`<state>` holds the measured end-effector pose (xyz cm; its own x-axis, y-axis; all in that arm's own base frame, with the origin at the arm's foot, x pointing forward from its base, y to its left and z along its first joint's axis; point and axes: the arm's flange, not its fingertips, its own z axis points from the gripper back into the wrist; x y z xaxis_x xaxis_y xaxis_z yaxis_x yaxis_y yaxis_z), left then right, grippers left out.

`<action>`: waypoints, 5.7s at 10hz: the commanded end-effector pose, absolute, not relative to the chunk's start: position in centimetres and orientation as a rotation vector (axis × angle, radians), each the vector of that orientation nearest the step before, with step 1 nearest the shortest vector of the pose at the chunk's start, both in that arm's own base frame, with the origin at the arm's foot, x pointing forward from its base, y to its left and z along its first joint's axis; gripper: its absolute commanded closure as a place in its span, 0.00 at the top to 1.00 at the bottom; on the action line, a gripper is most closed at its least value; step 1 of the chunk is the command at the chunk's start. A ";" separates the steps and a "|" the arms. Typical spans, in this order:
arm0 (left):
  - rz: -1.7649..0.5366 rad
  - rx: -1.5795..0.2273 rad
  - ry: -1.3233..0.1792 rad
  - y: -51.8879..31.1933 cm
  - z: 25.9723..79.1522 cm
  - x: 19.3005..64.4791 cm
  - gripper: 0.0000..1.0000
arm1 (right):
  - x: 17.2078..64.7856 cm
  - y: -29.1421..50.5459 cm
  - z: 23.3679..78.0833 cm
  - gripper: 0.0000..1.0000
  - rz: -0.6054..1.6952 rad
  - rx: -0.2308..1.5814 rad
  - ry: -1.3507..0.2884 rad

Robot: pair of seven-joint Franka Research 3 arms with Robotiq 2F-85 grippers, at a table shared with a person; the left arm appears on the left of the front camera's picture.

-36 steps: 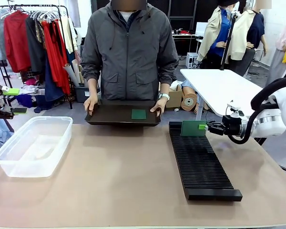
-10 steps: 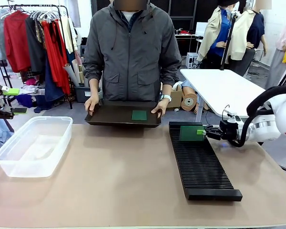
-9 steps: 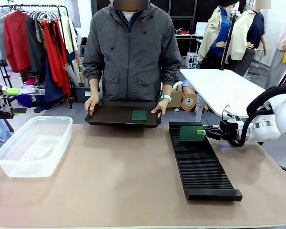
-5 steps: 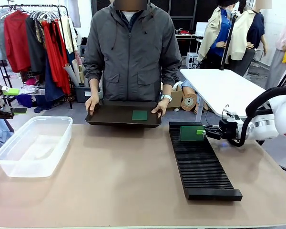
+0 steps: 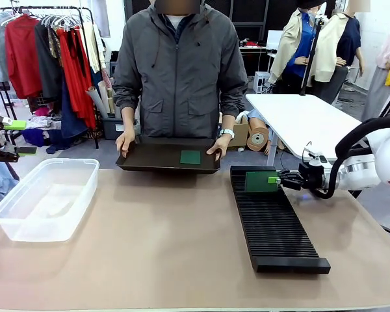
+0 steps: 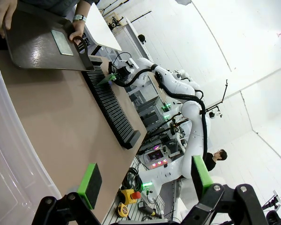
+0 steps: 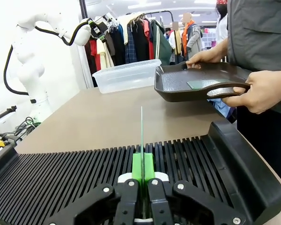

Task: Sort PCBs into racks and boxes based on the side picked up.
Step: If the short side of the Blank PCB is picked up, insert it into the PCB Rack ; if the long side is picked up, place it in the Organizing box, then pick up the Blank PCB handed by the Human.

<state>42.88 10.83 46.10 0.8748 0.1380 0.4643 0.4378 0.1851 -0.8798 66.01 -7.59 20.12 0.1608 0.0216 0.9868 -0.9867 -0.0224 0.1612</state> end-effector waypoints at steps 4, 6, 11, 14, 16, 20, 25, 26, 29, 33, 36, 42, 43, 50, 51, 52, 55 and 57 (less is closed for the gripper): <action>-0.224 -1.385 -0.496 10.9 46.4 42.8 1.00 | 62.6 -6.4 18.0 0.00 1.136 1.112 -1.081; -0.224 -1.385 -0.496 10.9 46.4 42.8 1.00 | 62.6 -6.5 18.1 0.00 1.140 1.107 -1.078; -0.224 -1.385 -0.496 10.9 46.4 42.8 1.00 | 64.0 -6.6 18.3 0.00 1.122 1.117 -1.082; -0.224 -1.385 -0.496 10.9 46.4 42.8 1.00 | 64.1 -6.6 18.7 0.00 1.127 1.121 -1.083; -0.224 -1.385 -0.496 10.9 46.4 42.8 1.00 | 64.4 -6.5 18.9 0.19 1.119 1.138 -1.089; -0.224 -1.385 -0.496 10.9 46.4 42.8 1.00 | 64.4 -6.6 19.6 0.95 1.111 1.176 -1.139; -0.224 -1.385 -0.496 10.9 46.4 42.8 1.00 | 64.4 -6.7 20.0 1.00 1.119 1.194 -1.131; -0.224 -1.385 -0.496 10.9 46.4 42.8 1.00 | 64.3 -7.0 19.3 1.00 1.103 1.181 -1.118; -0.224 -1.385 -0.496 10.9 46.4 42.8 1.00 | 64.3 -7.0 19.3 1.00 1.103 1.181 -1.118; -0.224 -1.385 -0.496 10.9 46.4 42.8 1.00 | 64.3 -7.0 19.3 1.00 1.103 1.181 -1.118; -0.224 -1.385 -0.496 10.9 46.4 42.8 1.00 | 64.3 -7.0 19.3 1.00 1.103 1.181 -1.118; -0.224 -1.385 -0.496 10.9 46.4 42.8 1.00 | 62.5 -6.0 23.8 1.00 1.089 1.239 -1.172; -0.224 -1.385 -0.496 10.9 46.4 42.8 1.00 | 62.0 -5.8 25.6 1.00 1.103 1.234 -1.167; -0.224 -1.385 -0.496 10.9 46.4 42.8 1.00 | 52.5 -2.9 35.2 1.00 0.759 1.334 -0.815; -0.224 -1.385 -0.496 10.9 46.4 42.8 1.00 | 51.5 -3.1 36.2 1.00 0.674 1.350 -0.700; -0.224 -1.385 -0.496 10.9 46.4 42.8 1.00 | 50.3 -3.2 37.3 1.00 0.584 1.374 -0.585; -0.224 -1.385 -0.496 10.9 46.4 42.8 1.00 | 46.3 -2.6 40.2 1.00 0.411 1.482 -0.363; -0.224 -1.385 -0.496 10.9 46.4 42.8 1.00 | 44.0 -2.1 41.7 1.00 0.319 1.518 -0.286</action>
<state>42.89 10.82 46.07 0.8751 0.1378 0.4638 0.4373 0.1849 -0.8801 45.48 -2.01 40.52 0.8992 0.0333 0.4364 -0.4372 0.0262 0.8990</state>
